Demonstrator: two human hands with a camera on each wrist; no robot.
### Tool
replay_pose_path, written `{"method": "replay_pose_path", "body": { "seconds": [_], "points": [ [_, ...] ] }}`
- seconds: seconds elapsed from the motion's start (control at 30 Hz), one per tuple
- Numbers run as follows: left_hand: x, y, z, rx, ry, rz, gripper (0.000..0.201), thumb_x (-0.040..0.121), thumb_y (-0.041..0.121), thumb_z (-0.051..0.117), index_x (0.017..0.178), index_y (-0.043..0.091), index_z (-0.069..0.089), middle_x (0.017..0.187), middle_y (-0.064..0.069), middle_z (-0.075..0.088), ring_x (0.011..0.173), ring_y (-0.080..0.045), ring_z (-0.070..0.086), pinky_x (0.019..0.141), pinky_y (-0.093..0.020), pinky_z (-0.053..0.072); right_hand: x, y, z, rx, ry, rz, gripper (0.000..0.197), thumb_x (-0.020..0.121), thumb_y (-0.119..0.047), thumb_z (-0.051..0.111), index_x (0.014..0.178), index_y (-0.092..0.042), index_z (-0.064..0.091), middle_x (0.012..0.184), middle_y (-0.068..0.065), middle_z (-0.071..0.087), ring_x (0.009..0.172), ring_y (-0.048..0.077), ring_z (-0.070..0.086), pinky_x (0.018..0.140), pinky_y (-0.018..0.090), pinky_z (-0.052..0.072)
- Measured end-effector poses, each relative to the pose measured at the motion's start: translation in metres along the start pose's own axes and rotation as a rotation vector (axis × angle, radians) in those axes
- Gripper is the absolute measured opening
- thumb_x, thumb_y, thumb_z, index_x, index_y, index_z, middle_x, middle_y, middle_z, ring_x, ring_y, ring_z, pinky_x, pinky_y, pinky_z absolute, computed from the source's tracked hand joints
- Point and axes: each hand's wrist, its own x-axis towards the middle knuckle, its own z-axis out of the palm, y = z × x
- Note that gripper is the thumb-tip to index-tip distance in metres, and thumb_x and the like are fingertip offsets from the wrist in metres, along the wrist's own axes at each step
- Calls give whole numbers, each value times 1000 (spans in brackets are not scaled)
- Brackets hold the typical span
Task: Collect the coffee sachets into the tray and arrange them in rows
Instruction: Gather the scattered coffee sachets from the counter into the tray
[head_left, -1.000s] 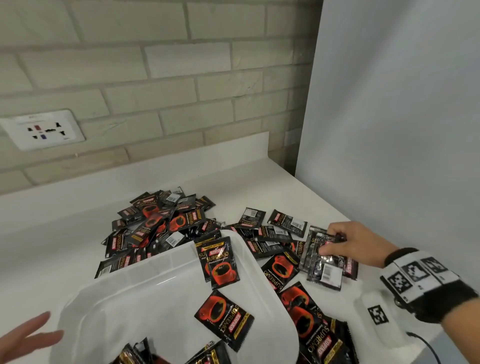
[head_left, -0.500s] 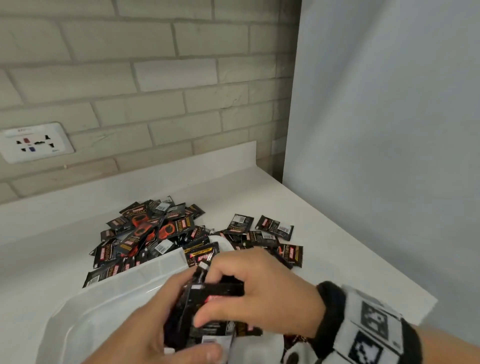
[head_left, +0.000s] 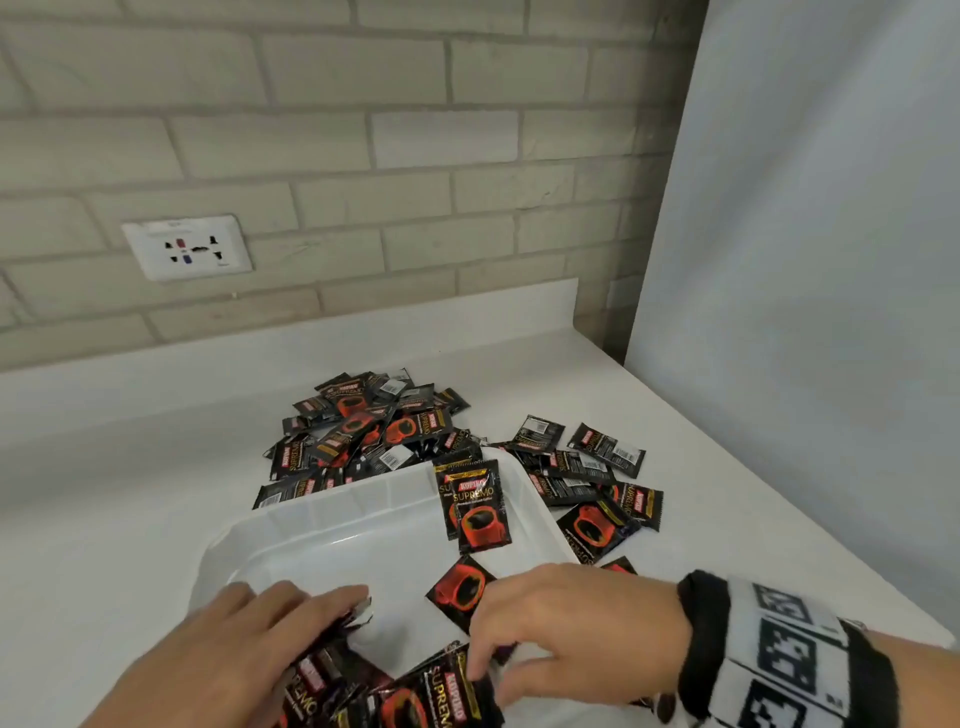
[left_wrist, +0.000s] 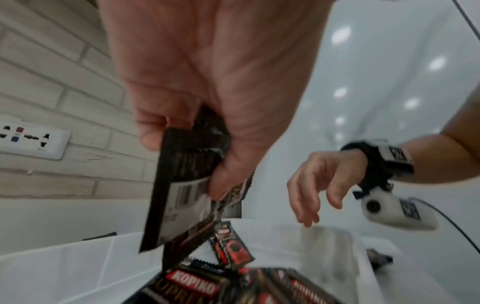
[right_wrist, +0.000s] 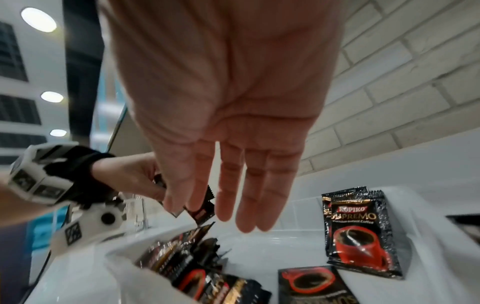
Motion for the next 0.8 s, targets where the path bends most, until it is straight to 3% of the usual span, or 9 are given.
{"method": "replay_pose_path", "body": {
  "seconds": [0.07, 0.2, 0.3, 0.33, 0.4, 0.5, 0.57, 0.67, 0.8],
  "points": [
    [-3, -5, 14, 63, 41, 64, 67, 86, 29, 31, 146, 38, 2, 85, 27, 45, 46, 3, 45, 42, -11, 41, -2, 4, 7, -37, -97, 28, 28, 94, -25, 49, 119, -15, 59, 121, 5, 51, 112, 16, 47, 97, 32, 39],
    [-9, -7, 55, 94, -8, 148, 50, 98, 48, 4, 146, 37, -4, 85, 26, 56, 44, 4, 45, 45, -7, 35, 7, 20, 22, 129, -265, 147, 40, 95, -20, 41, 123, 5, 53, 126, 24, 49, 120, 32, 43, 103, 36, 34],
    [-11, -9, 74, 82, 18, 157, 37, 98, 48, 4, 131, 54, 19, 100, 19, 44, 50, -8, 60, 39, -18, 48, 5, 28, 23, 79, -139, 148, 52, 99, -21, 39, 128, 21, 35, 134, 37, 37, 128, 42, 35, 91, 11, 32],
    [-11, -9, 75, 105, 36, 146, 36, 98, 48, 4, 121, 53, 31, 102, 18, 43, 49, -10, 59, 38, -20, 49, 3, 32, 21, 33, -64, 71, 60, 98, -32, 39, 129, 19, 35, 135, 35, 37, 128, 41, 36, 86, 7, 30],
    [-10, -7, 75, 124, 74, 122, 40, 99, 45, 4, 104, 46, 43, 103, 14, 45, 42, -15, 56, 35, -24, 49, -5, 29, 12, 80, -47, 118, 46, 97, -35, 41, 130, -3, 49, 132, 14, 52, 118, 21, 48, 82, 6, 33],
    [-11, 0, 73, 87, 107, 53, 42, 98, 46, 5, 99, 42, 47, 104, 7, 46, 39, -22, 55, 36, -29, 48, -21, 34, -26, 109, 61, 257, 27, 91, -39, 51, 113, -27, 62, 101, -15, 63, 84, -7, 54, 75, 7, 39],
    [-11, 3, 67, 49, 94, 15, 43, 97, 50, 7, 100, 42, 48, 105, 6, 47, 39, -24, 55, 38, -29, 46, -28, 61, -43, 107, 229, 400, 15, 89, -36, 55, 99, -29, 64, 84, -21, 59, 73, -12, 53, 67, 6, 39],
    [-7, -1, 54, 26, 61, 23, 41, 96, 55, 8, 119, 41, 38, 107, 3, 47, 34, -17, 45, 32, -28, 42, -34, 114, -50, 15, 295, 643, 17, 88, -33, 58, 99, -21, 63, 81, -21, 51, 79, 1, 51, 62, 10, 35],
    [1, -8, 36, 23, 32, 38, 51, 94, 60, 9, 143, 46, 11, 112, 4, 48, 41, -6, 35, 32, -21, 42, -21, 150, -37, 45, 197, 881, 61, 83, -54, 56, 129, -15, 45, 120, -1, 53, 102, 13, 47, 86, 23, 37]
  ]
}}
